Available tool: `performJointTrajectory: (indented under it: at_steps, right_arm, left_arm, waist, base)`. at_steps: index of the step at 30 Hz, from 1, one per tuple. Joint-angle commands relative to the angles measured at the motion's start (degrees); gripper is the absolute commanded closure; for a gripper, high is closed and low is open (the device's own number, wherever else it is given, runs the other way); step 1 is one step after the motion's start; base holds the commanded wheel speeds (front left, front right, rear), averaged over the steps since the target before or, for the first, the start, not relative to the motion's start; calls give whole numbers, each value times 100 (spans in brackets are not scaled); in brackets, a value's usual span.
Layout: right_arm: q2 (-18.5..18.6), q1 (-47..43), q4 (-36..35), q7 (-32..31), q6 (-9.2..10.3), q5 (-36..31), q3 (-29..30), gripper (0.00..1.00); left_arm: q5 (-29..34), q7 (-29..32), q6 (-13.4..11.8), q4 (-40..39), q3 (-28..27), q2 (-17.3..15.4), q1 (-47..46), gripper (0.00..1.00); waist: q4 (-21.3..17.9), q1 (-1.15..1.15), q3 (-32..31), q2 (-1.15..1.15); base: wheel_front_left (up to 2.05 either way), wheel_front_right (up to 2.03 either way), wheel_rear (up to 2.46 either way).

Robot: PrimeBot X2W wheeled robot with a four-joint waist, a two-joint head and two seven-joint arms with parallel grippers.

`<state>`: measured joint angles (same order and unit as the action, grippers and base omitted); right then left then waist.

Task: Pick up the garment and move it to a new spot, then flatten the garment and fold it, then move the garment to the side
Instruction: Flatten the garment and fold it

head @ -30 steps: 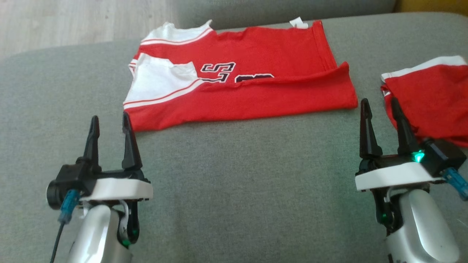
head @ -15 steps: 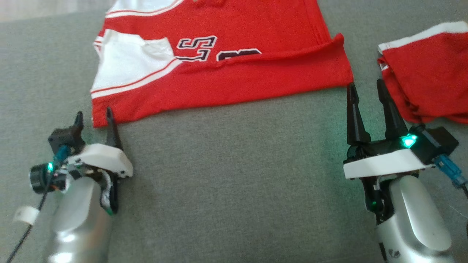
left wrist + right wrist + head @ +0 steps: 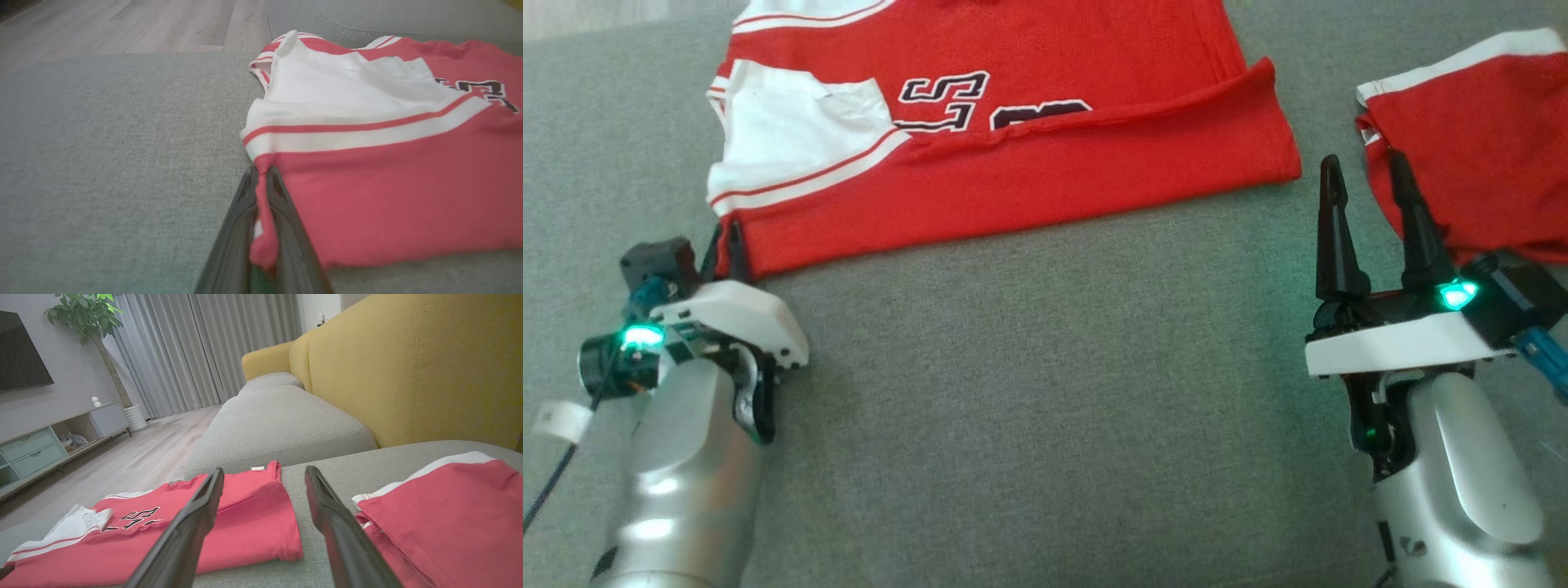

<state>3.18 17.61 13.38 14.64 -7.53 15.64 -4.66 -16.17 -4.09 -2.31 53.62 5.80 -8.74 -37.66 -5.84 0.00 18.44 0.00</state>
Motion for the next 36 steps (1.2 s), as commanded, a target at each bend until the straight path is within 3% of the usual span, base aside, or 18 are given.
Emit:
performJointTrajectory:
  at_steps: [1, 9, 11, 19, 29, 33, 34, 35, 36]
  right_arm:
    - [-30, 117, -109, 36, 4, -8, -95, 0]
    - [-30, 467, 818, -285, 4, -480, 150, 0]
    - [-30, 646, 1108, -594, 4, -519, 316, 0]
    - [-30, 1743, 2504, -1762, 4, -971, 729, 0]
    - [-30, 2310, 3661, -2149, 4, -2163, 1551, 0]
    - [-30, 2411, 4002, -2093, 4, -2335, 1668, 0]
    - [-30, 2431, 4084, -2069, 4, -2346, 1674, 69]
    - [-30, 2447, 4160, -2034, 4, -2350, 1674, 100]
    - [-30, 2458, 4228, -1980, 4, -2349, 1670, 100]
  left_arm:
    - [-39, -155, 15, 35, -90, -108, 151, 100]
    - [-132, -1022, 307, -733, -50, 160, 153, 100]
    - [-165, -1064, 429, -999, -37, 230, 208, 100]
    - [69, -1089, 517, -1896, 74, 325, 482, 100]
    - [216, -1090, 571, -2200, 255, 455, 546, 100]
    - [255, -1090, 577, -2190, 301, 479, 564, 100]
    - [261, -1090, 576, -2168, 301, 480, 568, 100]
    - [269, -1090, 572, -2135, 298, 474, 575, 100]
    - [277, -1090, 565, -2094, 292, 461, 586, 100]
  waist:
    - [58, 0, -90, 0]
    - [340, 0, -301, 0]
    - [434, 0, -285, 0]
    - [689, 0, -84, 0]
    - [932, 0, 15, 0]
    - [961, 0, 1, 0]
    - [955, 0, -12, 0]
    - [943, 0, -32, 0]
    - [926, 0, -61, 0]
  base:
    - [0, 0, 0]
    - [0, 0, 0]
    - [0, 0, 0]
    - [0, 0, 0]
    - [0, 0, 0]
    - [0, 0, 0]
    - [0, 0, 0]
    - [0, 0, 0]
    - [0, 0, 0]
